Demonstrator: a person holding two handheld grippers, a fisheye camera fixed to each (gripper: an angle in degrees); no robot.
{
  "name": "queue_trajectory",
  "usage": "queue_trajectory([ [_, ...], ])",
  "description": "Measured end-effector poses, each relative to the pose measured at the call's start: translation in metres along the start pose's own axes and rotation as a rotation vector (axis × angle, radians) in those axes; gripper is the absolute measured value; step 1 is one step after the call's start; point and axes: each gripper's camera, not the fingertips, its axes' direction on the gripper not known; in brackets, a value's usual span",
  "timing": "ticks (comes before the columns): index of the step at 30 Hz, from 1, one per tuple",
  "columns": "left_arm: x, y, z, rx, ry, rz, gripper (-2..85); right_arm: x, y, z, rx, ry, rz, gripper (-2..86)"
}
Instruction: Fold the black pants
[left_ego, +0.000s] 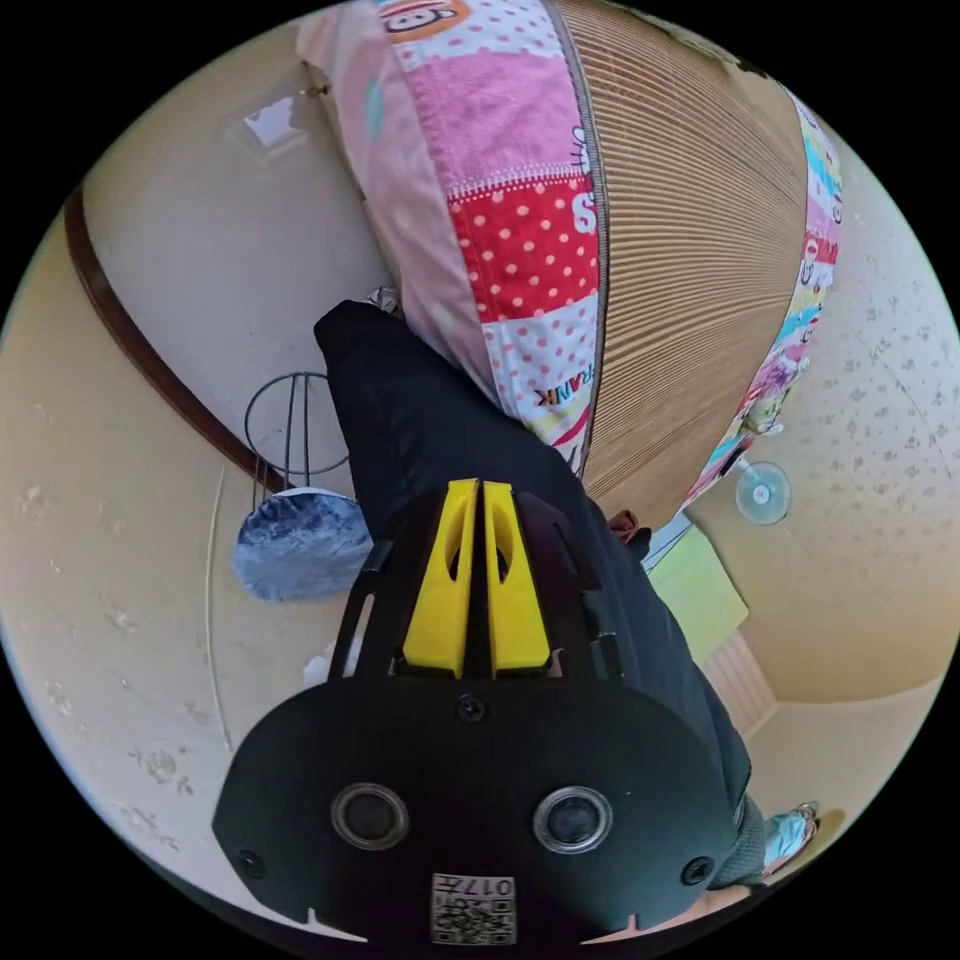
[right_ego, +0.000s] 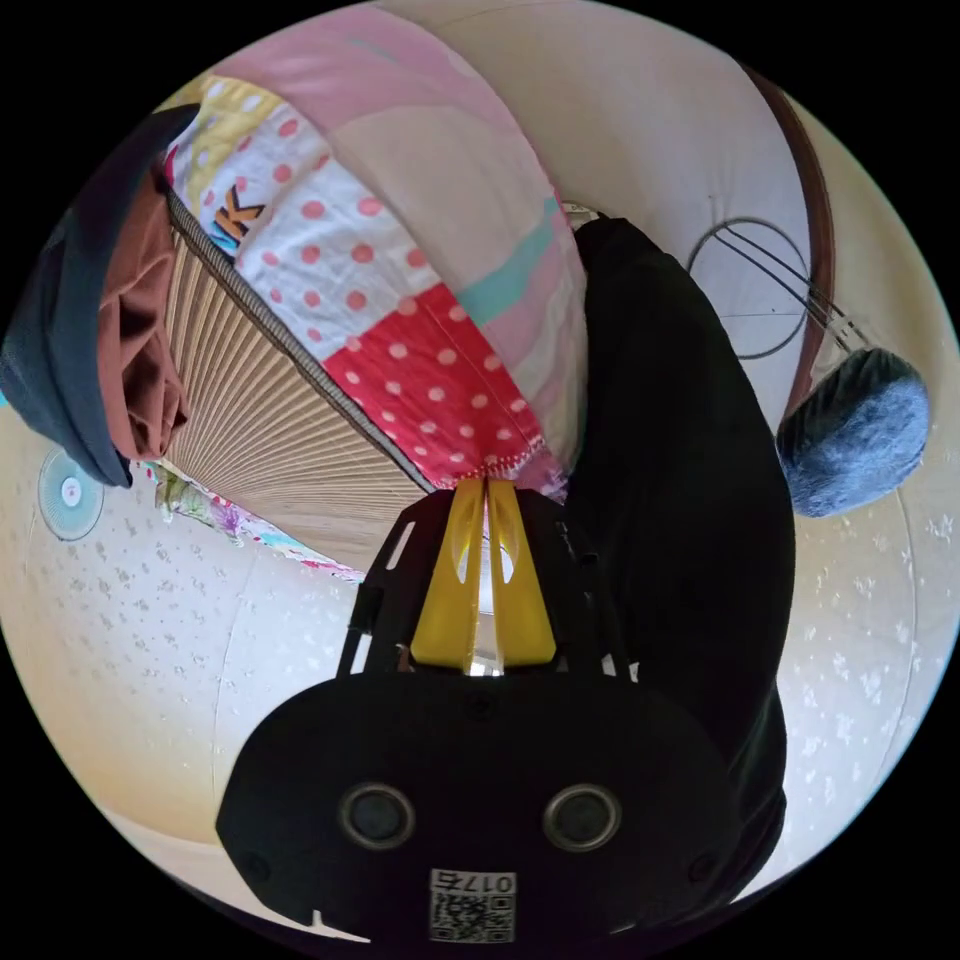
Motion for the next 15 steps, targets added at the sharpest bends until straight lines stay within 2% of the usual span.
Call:
queue_trajectory([
  [5,0.008,-0.008,-0.045,-0.030,-0.037,0.034,-0.7,0.029,0.008,0.008,0.016,-0.051,-0.029,0.3],
  [8,0.005,-0.014,-0.078,0.002,0.017,0.020,-0.3,0.043,0.014,0.012,0.039,-0.079,-0.062,0.3],
  [12,0.000,-0.024,-0.133,0.109,0.154,-0.009,4.0,0.070,0.028,0.025,0.053,-0.149,-0.103,0.3],
  [15,0.003,-0.036,-0.186,0.266,0.316,0.103,6.0,0.096,0.046,0.039,0.046,-0.208,-0.133,0.3],
])
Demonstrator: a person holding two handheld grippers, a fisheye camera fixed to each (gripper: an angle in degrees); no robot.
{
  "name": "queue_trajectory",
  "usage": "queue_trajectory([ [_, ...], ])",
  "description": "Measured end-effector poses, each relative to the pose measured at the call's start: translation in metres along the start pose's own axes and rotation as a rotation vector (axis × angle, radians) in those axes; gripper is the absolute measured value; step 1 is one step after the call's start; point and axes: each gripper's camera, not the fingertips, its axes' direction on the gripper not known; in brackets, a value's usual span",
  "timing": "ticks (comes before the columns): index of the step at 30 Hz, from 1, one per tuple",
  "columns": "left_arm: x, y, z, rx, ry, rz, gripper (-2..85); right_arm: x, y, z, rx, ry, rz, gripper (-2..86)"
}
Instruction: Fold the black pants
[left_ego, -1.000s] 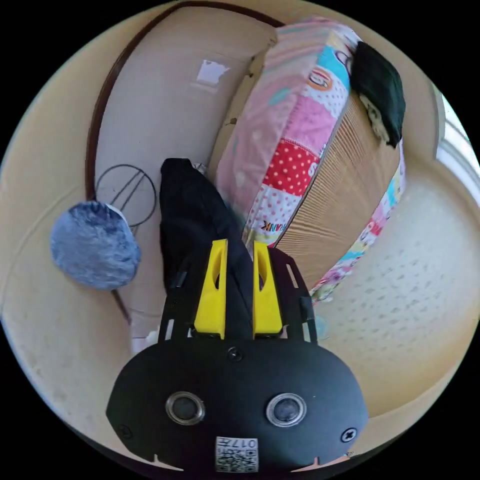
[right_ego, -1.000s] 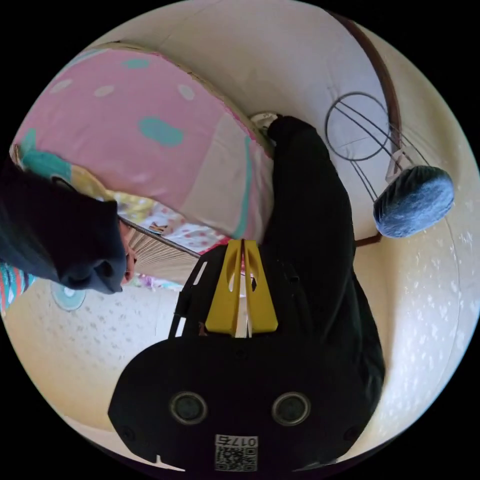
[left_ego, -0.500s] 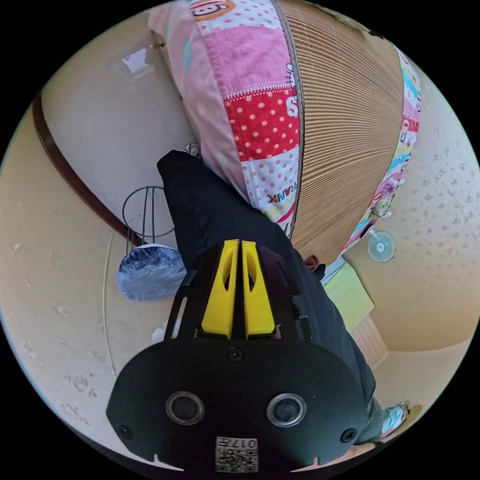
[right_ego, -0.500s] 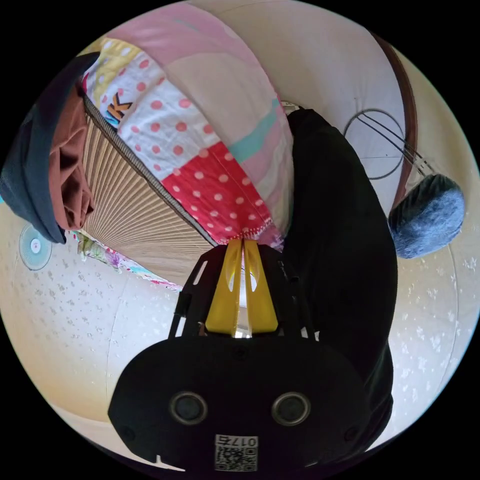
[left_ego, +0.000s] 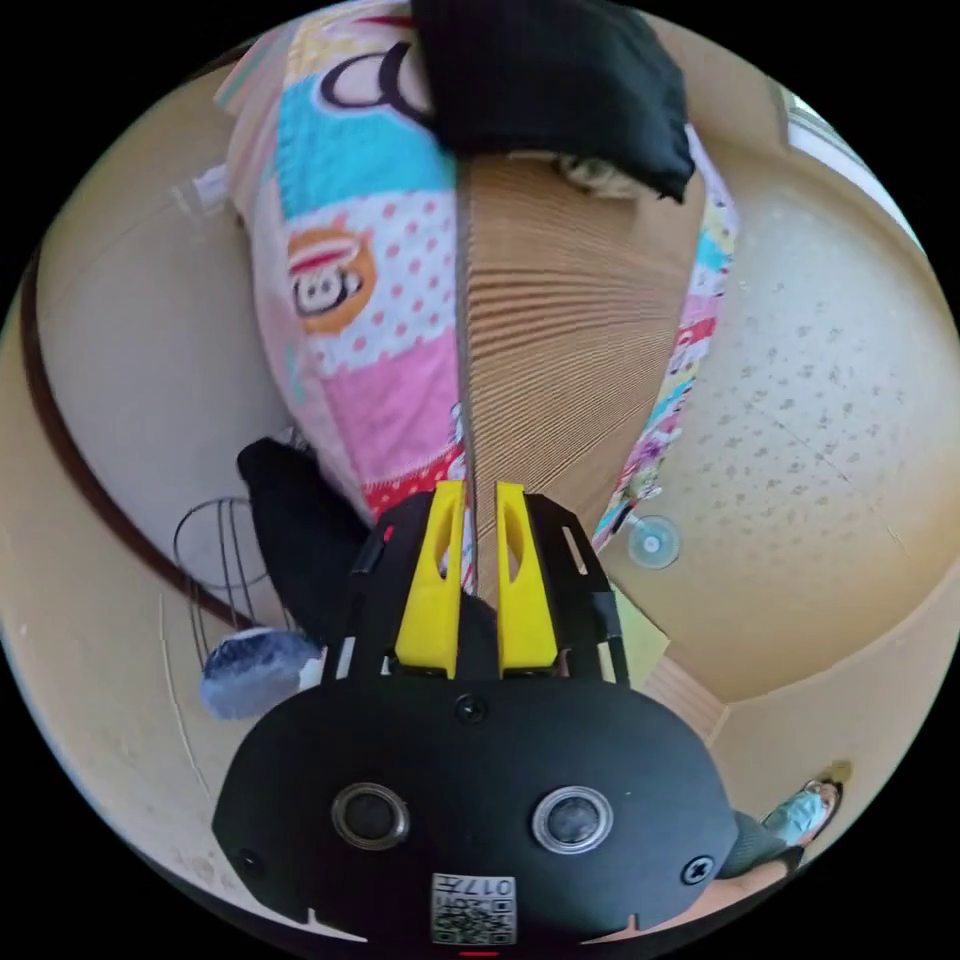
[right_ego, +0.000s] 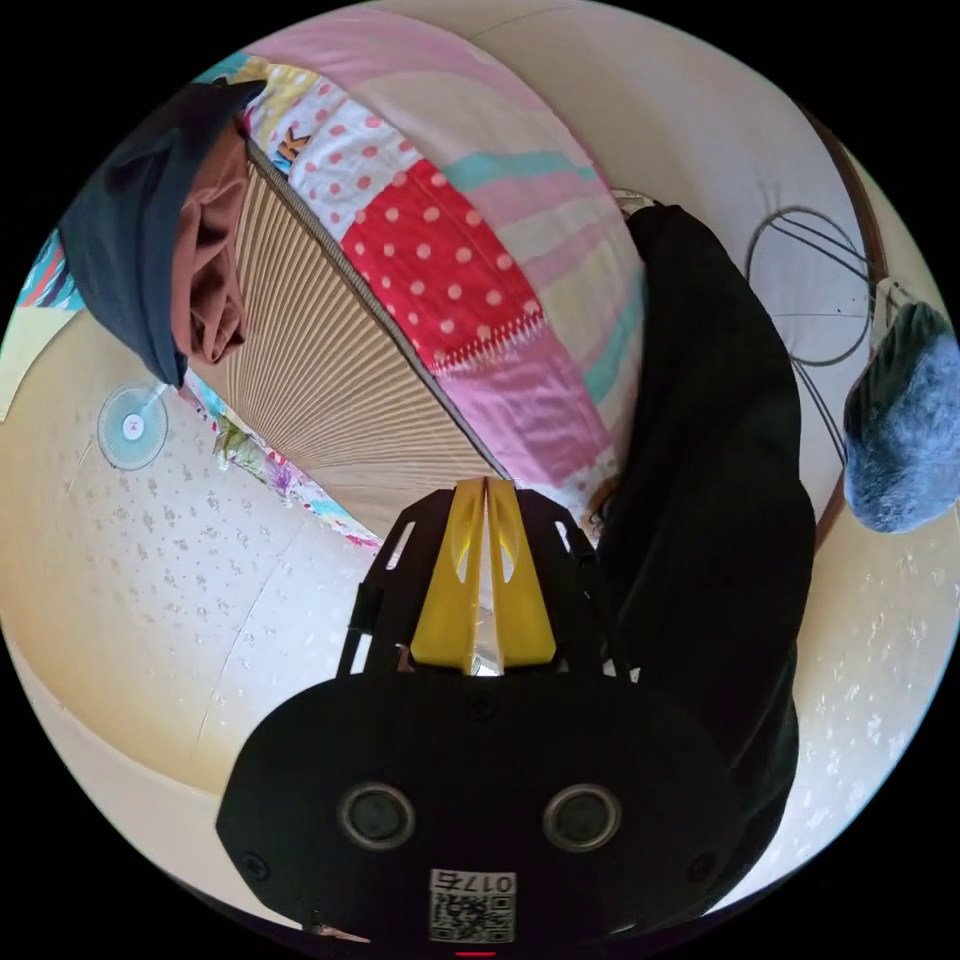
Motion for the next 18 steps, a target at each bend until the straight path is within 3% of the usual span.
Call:
queue_trajectory([
  [10,0.108,-0.135,-0.191,0.230,-0.338,0.222,10.8,0.062,0.043,-0.029,0.026,-0.161,-0.100,0.2],
  [15,0.148,-0.187,-0.244,0.312,-0.374,0.276,12.6,0.061,0.048,-0.061,0.064,-0.061,-0.223,0.3],
  [18,0.130,-0.211,-0.235,0.274,-0.213,0.172,11.5,0.072,0.050,-0.068,0.072,-0.019,-0.226,0.3],
])
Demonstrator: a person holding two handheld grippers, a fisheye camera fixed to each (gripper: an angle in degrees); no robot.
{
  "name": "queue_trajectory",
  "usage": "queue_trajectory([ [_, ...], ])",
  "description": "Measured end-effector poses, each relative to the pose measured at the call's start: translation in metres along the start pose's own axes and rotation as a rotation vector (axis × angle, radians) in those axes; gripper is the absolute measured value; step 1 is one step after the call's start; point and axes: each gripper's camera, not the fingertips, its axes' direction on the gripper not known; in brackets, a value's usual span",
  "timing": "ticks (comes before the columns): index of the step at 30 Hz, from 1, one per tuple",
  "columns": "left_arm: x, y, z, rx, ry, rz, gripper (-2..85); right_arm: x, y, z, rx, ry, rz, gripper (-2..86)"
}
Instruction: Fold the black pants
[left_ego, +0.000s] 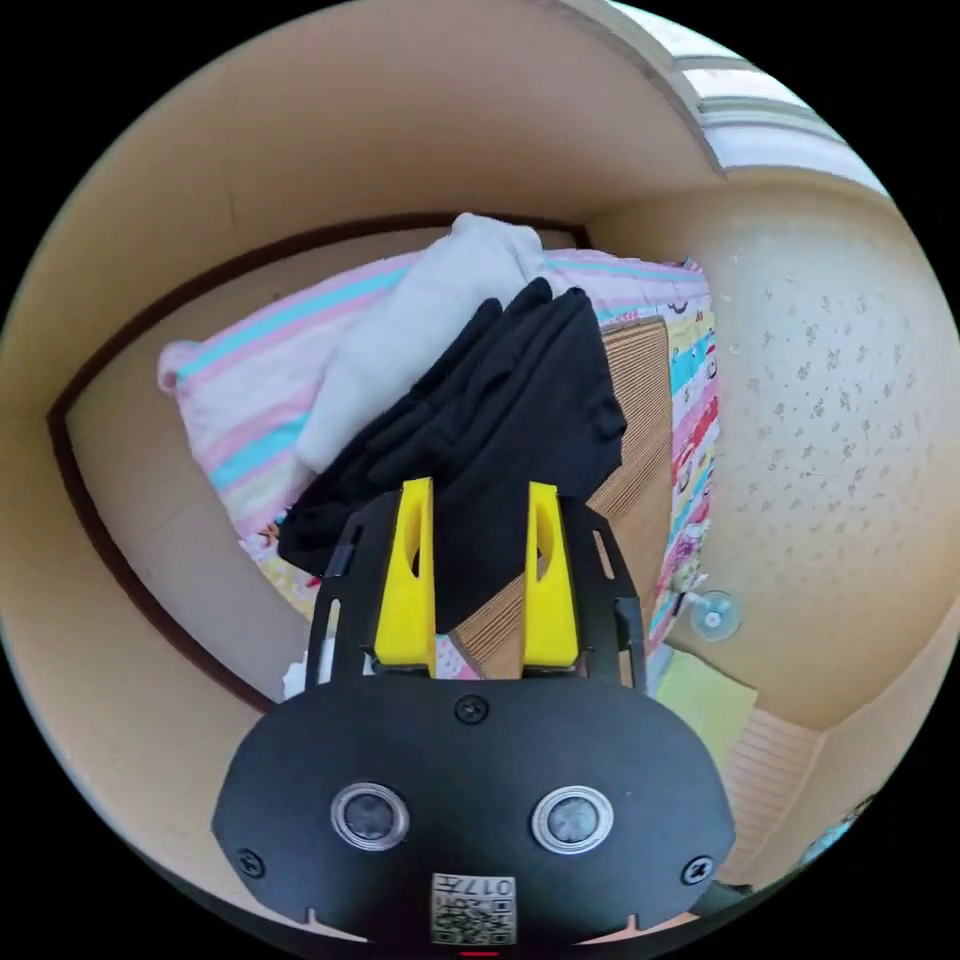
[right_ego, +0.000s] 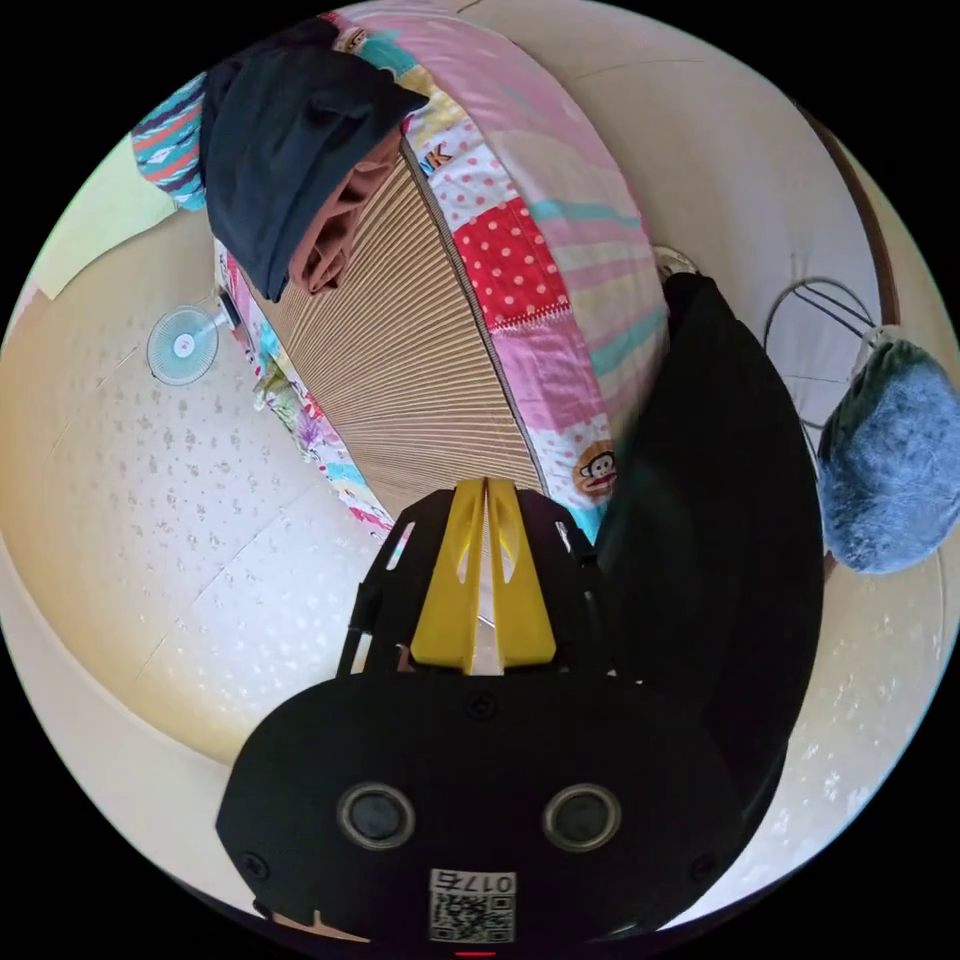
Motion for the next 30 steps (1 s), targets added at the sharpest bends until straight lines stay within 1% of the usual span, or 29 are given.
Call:
queue_trajectory([
  [1,-0.010,0.006,0.011,0.024,0.072,-0.084,9.3,0.005,0.002,0.000,0.005,-0.015,0.004,0.2],
  [2,-0.016,0.012,0.016,0.054,0.102,-0.137,7.8,0.008,0.002,0.001,0.004,-0.027,0.005,0.2],
  [3,-0.024,0.030,0.025,0.133,0.196,-0.205,5.9,0.012,0.003,0.004,-0.003,-0.053,0.003,0.3],
  [4,-0.029,0.046,0.040,0.169,0.366,-0.207,5.0,0.015,0.003,0.010,-0.022,-0.074,-0.004,0.3],
  [5,-0.031,0.054,0.051,0.161,0.467,-0.190,4.8,0.016,0.002,0.013,-0.037,-0.082,-0.010,0.3],
  [6,-0.027,0.068,0.075,0.096,0.623,-0.147,4.5,0.018,0.001,0.021,-0.069,-0.090,-0.025,0.3],
  [7,-0.017,0.086,0.093,0.040,0.649,-0.098,4.3,0.017,0.001,0.029,-0.100,-0.091,-0.044,0.3],
  [8,-0.010,0.095,0.098,0.021,0.628,-0.064,4.2,0.017,0.000,0.033,-0.113,-0.089,-0.053,0.3],
  [10,0.025,0.127,0.114,-0.076,0.531,0.105,4.1,0.014,-0.002,0.049,-0.169,-0.073,-0.088,0.3],
  [12,0.053,0.150,0.127,-0.159,0.503,0.191,4.2,0.009,-0.005,0.060,-0.202,-0.065,-0.115,0.3],
  [14,0.083,0.167,0.147,-0.300,0.505,0.289,4.4,0.004,-0.007,0.070,-0.227,-0.063,-0.138,0.3],
  [15,0.103,0.178,0.162,-0.429,0.464,0.374,4.6,0.000,-0.008,0.077,-0.246,-0.065,-0.153,0.3],
  [16,0.121,0.188,0.179,-0.579,0.383,0.468,4.9,-0.004,-0.010,0.084,-0.264,-0.063,-0.166,0.3],
  [17,0.128,0.193,0.188,-0.660,0.330,0.513,5.1,-0.006,-0.011,0.087,-0.272,-0.061,-0.172,0.3],
  [18,0.137,0.203,0.205,-0.816,0.220,0.580,5.2,-0.011,-0.014,0.093,-0.287,-0.053,-0.187,0.3],
  [19,0.139,0.211,0.219,-0.940,0.154,0.619,6.1,-0.015,-0.016,0.100,-0.302,-0.041,-0.202,0.3],
  [20,0.138,0.213,0.222,-0.969,0.140,0.624,6.9,-0.018,-0.017,0.103,-0.310,-0.034,-0.210,0.3],
  [21,0.133,0.213,0.223,-0.967,0.137,0.601,8.0,-0.022,-0.018,0.109,-0.331,-0.022,-0.228,0.3],
  [23,0.119,0.204,0.215,-0.899,0.179,0.514,9.0,-0.027,-0.021,0.119,-0.369,0.001,-0.254,0.2],
  [25,0.092,0.183,0.197,-0.723,0.293,0.334,10.8,-0.030,-0.027,0.130,-0.425,0.031,-0.286,0.2],
  [26,0.085,0.178,0.192,-0.673,0.319,0.288,11.2,-0.030,-0.029,0.131,-0.437,0.038,-0.293,0.2],
  [28,0.059,0.156,0.176,-0.462,0.408,0.125,13.4,-0.026,-0.039,0.134,-0.467,0.053,-0.302,0.2],
  [30,0.047,0.137,0.172,-0.337,0.455,0.028,15.6,-0.020,-0.048,0.131,-0.469,0.047,-0.291,0.2],
])
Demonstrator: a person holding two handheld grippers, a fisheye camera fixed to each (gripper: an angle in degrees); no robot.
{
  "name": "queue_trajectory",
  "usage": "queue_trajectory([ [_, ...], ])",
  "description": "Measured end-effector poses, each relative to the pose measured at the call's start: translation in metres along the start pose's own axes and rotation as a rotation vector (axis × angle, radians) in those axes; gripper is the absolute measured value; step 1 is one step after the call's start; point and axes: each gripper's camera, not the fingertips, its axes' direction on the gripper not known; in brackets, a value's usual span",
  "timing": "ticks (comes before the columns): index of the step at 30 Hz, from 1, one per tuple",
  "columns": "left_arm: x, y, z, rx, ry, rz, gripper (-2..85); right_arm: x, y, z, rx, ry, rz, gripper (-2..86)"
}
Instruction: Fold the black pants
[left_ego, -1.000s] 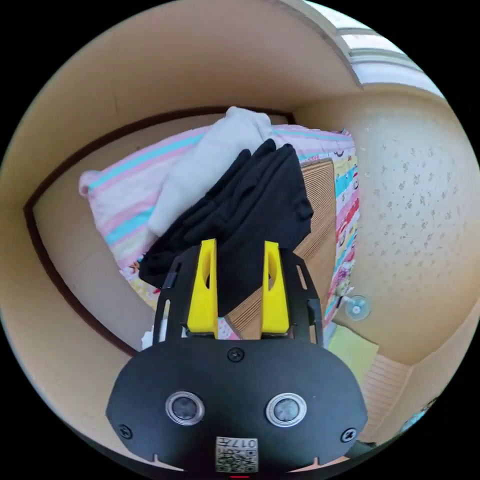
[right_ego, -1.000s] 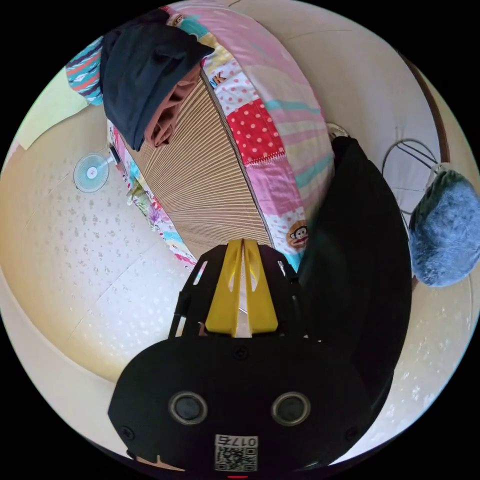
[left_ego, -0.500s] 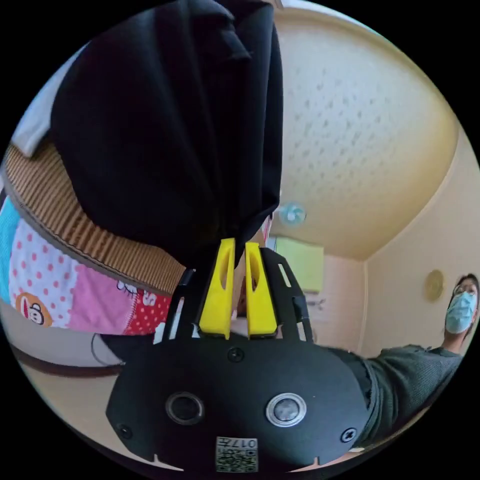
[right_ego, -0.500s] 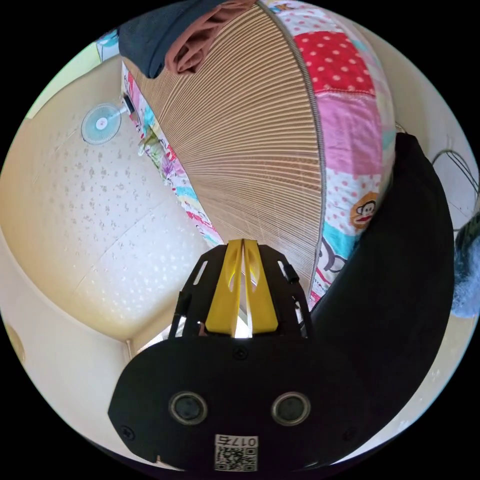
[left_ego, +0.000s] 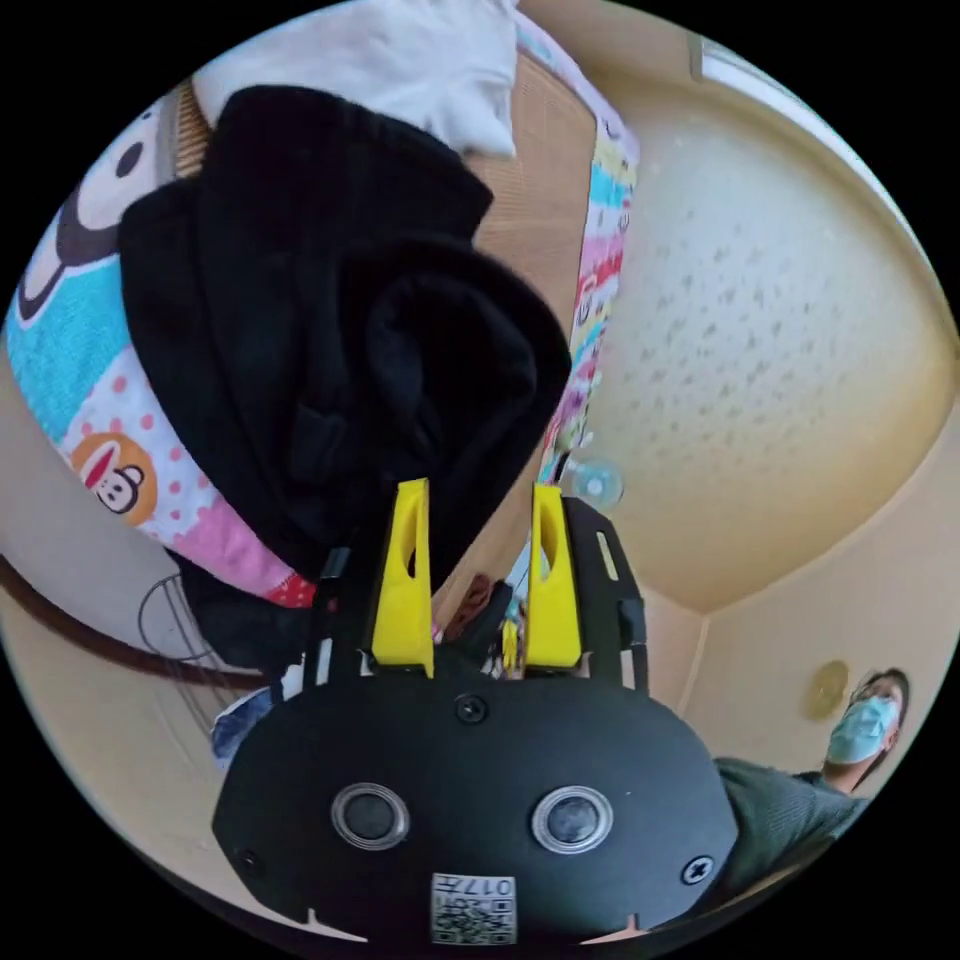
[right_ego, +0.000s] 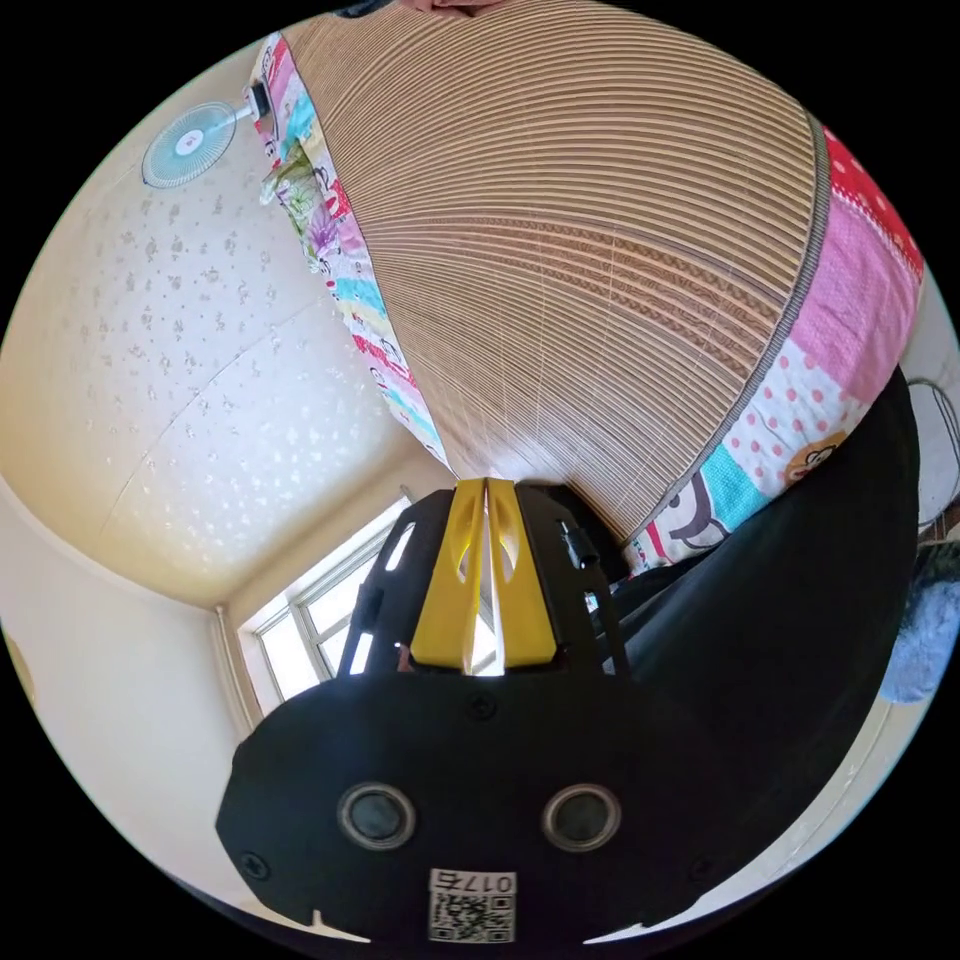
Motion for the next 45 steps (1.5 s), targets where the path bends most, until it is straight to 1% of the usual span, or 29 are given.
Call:
queue_trajectory([
  [1,-0.003,-0.012,-0.005,0.080,0.055,-0.028,16.4,0.006,-0.003,-0.005,0.007,-0.015,0.008,0.3],
  [3,-0.005,-0.031,-0.003,0.178,0.141,-0.049,16.1,0.016,-0.007,-0.013,0.021,-0.043,0.023,0.3],
  [4,-0.008,-0.046,0.006,0.207,0.178,-0.078,14.2,0.022,-0.010,-0.019,0.029,-0.065,0.031,0.3],
  [5,-0.010,-0.053,0.012,0.208,0.193,-0.097,13.3,0.024,-0.012,-0.021,0.033,-0.075,0.034,0.4],
  [7,-0.019,-0.076,0.052,0.172,0.310,-0.212,7.0,0.032,-0.020,-0.030,0.048,-0.106,0.044,0.4],
  [8,-0.018,-0.077,0.063,0.172,0.341,-0.231,6.3,0.032,-0.022,-0.031,0.052,-0.106,0.046,0.4],
  [9,-0.007,-0.078,0.083,0.179,0.382,-0.190,5.5,0.032,-0.026,-0.035,0.060,-0.100,0.041,0.4],
  [10,0.015,-0.079,0.105,0.129,0.368,-0.058,5.2,0.030,-0.031,-0.036,0.058,-0.102,0.017,0.3],
  [11,0.029,-0.078,0.117,0.079,0.350,0.024,5.1,0.028,-0.034,-0.036,0.049,-0.107,0.000,0.3],
  [13,0.084,-0.054,0.177,-0.158,0.240,0.333,5.1,0.019,-0.048,-0.032,-0.015,-0.138,-0.077,0.3],
  [14,0.096,-0.043,0.194,-0.219,0.217,0.402,5.1,0.017,-0.052,-0.030,-0.035,-0.138,-0.096,0.3],
  [15,0.112,-0.020,0.228,-0.348,0.184,0.511,5.1,0.012,-0.059,-0.026,-0.073,-0.125,-0.128,0.2],
  [16,0.118,0.003,0.263,-0.485,0.147,0.559,5.1,0.008,-0.066,-0.021,-0.111,-0.102,-0.154,0.2],
  [17,0.118,0.014,0.281,-0.552,0.117,0.571,5.1,0.007,-0.070,-0.019,-0.127,-0.092,-0.166,0.2],
  [19,0.105,0.055,0.344,-0.777,-0.062,0.622,5.3,0.006,-0.084,-0.016,-0.156,-0.084,-0.192,0.3],
  [20,0.099,0.063,0.358,-0.824,-0.120,0.623,5.6,0.007,-0.088,-0.016,-0.156,-0.090,-0.192,0.3],
  [22,0.063,0.086,0.410,-0.970,-0.370,0.569,5.5,0.015,-0.100,-0.023,-0.129,-0.102,-0.178,0.4],
  [23,0.053,0.090,0.420,-0.997,-0.425,0.554,5.2,0.017,-0.103,-0.026,-0.116,-0.093,-0.172,0.5],
  [24,0.034,0.097,0.439,-1.060,-0.492,0.523,5.3,0.022,-0.108,-0.033,-0.092,-0.058,-0.156,0.6],
  [25,0.019,0.102,0.455,-1.117,-0.512,0.484,5.6,0.028,-0.113,-0.040,-0.078,-0.005,-0.133,0.8],
  [27,0.008,0.104,0.467,-1.113,-0.505,0.457,6.5,0.035,-0.121,-0.047,-0.081,0.098,-0.106,1.3],
  [28,0.006,0.102,0.471,-1.072,-0.500,0.460,6.9,0.038,-0.127,-0.050,-0.096,0.164,-0.105,1.9],
  [29,0.005,0.101,0.473,-1.047,-0.496,0.460,7.5,0.039,-0.130,-0.051,-0.106,0.189,-0.109,2.3],
  [31,0.004,0.092,0.480,-0.938,-0.456,0.452,9.4,0.044,-0.141,-0.052,-0.148,0.244,-0.128,4.3],
  [34,0.000,0.078,0.500,-0.825,-0.398,0.438,10.3,0.051,-0.154,-0.053,-0.188,0.236,-0.142,6.5],
  [36,-0.005,0.070,0.524,-0.804,-0.398,0.434,10.9,0.056,-0.161,-0.054,-0.206,0.231,-0.150,6.9],
  [41,-0.021,0.046,0.611,-0.762,-0.526,0.480,11.3,0.075,-0.178,-0.054,-0.279,0.184,-0.160,7.1],
  [43,-0.039,0.033,0.657,-0.780,-0.587,0.454,11.5,0.086,-0.182,-0.060,-0.298,0.118,-0.160,7.0],
  [45,-0.055,0.026,0.685,-0.791,-0.624,0.425,11.8,0.094,-0.186,-0.066,-0.302,0.070,-0.160,7.0],
])
